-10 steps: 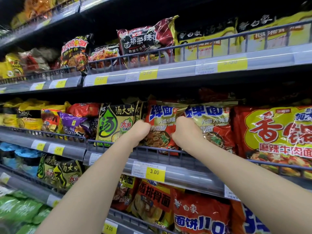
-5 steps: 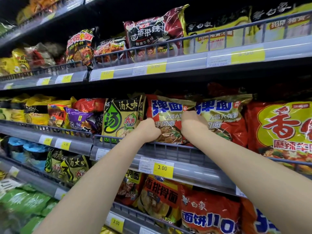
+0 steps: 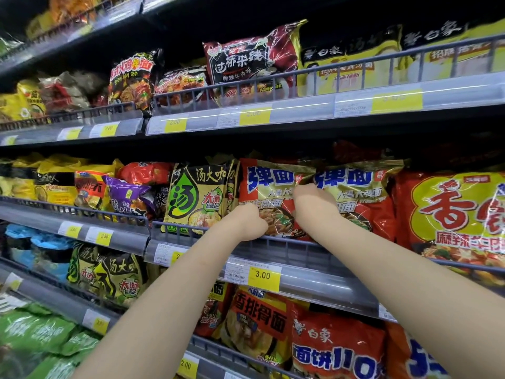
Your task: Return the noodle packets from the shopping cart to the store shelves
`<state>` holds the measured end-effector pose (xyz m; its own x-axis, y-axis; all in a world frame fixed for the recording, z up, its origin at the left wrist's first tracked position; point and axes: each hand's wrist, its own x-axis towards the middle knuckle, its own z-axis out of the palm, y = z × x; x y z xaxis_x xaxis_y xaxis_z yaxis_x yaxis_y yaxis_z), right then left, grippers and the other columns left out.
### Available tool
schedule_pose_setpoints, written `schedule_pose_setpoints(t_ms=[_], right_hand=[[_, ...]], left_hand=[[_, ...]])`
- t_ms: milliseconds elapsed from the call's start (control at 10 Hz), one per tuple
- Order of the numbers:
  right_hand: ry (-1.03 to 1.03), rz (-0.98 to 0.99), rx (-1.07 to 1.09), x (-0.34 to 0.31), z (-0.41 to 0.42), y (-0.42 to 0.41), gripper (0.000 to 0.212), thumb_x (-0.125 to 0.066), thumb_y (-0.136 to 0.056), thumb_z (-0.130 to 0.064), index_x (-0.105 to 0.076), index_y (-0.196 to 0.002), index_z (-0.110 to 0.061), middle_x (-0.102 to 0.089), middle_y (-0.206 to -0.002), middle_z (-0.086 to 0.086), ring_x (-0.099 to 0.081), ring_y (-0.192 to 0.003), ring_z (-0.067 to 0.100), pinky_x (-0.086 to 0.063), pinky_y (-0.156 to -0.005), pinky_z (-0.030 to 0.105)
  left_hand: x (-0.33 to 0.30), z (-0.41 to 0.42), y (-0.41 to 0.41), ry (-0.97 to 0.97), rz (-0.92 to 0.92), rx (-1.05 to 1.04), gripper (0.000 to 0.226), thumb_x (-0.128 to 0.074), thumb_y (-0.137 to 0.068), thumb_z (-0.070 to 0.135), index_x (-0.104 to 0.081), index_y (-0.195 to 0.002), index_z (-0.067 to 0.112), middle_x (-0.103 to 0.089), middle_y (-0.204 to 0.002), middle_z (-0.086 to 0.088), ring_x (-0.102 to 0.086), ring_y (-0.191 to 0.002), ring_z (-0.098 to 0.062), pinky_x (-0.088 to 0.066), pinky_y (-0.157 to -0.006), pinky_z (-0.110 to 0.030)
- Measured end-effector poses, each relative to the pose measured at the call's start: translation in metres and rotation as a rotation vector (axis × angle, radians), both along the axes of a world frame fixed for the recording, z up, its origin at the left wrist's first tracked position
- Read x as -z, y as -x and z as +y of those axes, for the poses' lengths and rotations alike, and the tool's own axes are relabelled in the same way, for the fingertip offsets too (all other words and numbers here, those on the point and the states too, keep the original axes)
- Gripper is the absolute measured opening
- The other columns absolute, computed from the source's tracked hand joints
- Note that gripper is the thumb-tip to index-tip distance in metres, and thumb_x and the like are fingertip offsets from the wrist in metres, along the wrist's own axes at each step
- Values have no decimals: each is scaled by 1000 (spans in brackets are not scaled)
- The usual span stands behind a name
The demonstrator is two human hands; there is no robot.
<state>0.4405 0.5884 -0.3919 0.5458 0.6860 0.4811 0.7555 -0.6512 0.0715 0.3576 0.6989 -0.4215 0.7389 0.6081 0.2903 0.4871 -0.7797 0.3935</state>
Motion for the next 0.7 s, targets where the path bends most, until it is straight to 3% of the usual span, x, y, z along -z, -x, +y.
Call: schedule_pose_setpoints(t_ms=[100,200,300,400,500,600,700], right_hand=[[-4,5,13,-1,-2,1,25,-60,-91,-10,-55,-115,-7,-42,-68,4,-45,-57,16,-43,-60,28],[-47,-14,-12,1,-9,3,20,-60,-91,-16,-57,-108,-7,-50,-74,4,-50,-59,15,-41,-55,27],[-117,-70,-66,4,-21,7,13,-57,-90,-17,-56,-99,-8,-55,-84,5,-57,-71,21,-44,-60,29],[-160,-141,-110,7,-33,13,8,-52,-90,-18,-48,-86,-12,-57,-81,3,-54,-70,23,-39,-60,29],[-157,-226,-169,14,-42,18,18,-47,-94,-28,-58,-97,-14,-66,-88,3,-61,-76,23,-37,-61,28],[-152,-216,-274,24,-50,29,32,-43,-96,-38,-62,-108,-16,-68,-94,2,-64,-85,23,-40,-61,28],[-169,-148,-364,33,-56,42,36,-43,-96,-42,-59,-115,-17,-69,-102,1,-64,-93,23,-42,-64,30]], left_hand=[[1,-1,3,-19,-13,-7,15,-48,-88,20,-57,-90,9,-57,-91,-7,-55,-84,-25,-48,-76,-36],[1,-3,11,-86,-63,-27,26,-48,-89,21,-61,-106,7,-63,-102,-10,-61,-94,-28,-52,-84,-41],[-3,-11,24,-193,-73,-9,28,-46,-92,24,-63,-108,7,-67,-101,-10,-64,-93,-28,-54,-81,-42],[-10,-22,41,-367,-13,11,27,-45,-93,27,-64,-100,10,-68,-93,-7,-63,-83,-24,-53,-69,-36],[-15,-36,59,-520,62,6,27,-42,-94,31,-62,-94,14,-65,-85,-3,-60,-79,-23,-44,-64,-32],[-15,-46,81,-625,105,24,29,-40,-95,34,-63,-97,16,-66,-85,-2,-58,-75,-22,-43,-64,-30],[-11,-48,101,-625,124,30,30,-40,-95,34,-64,-104,18,-69,-94,0,-62,-84,-22,-51,-71,-33]])
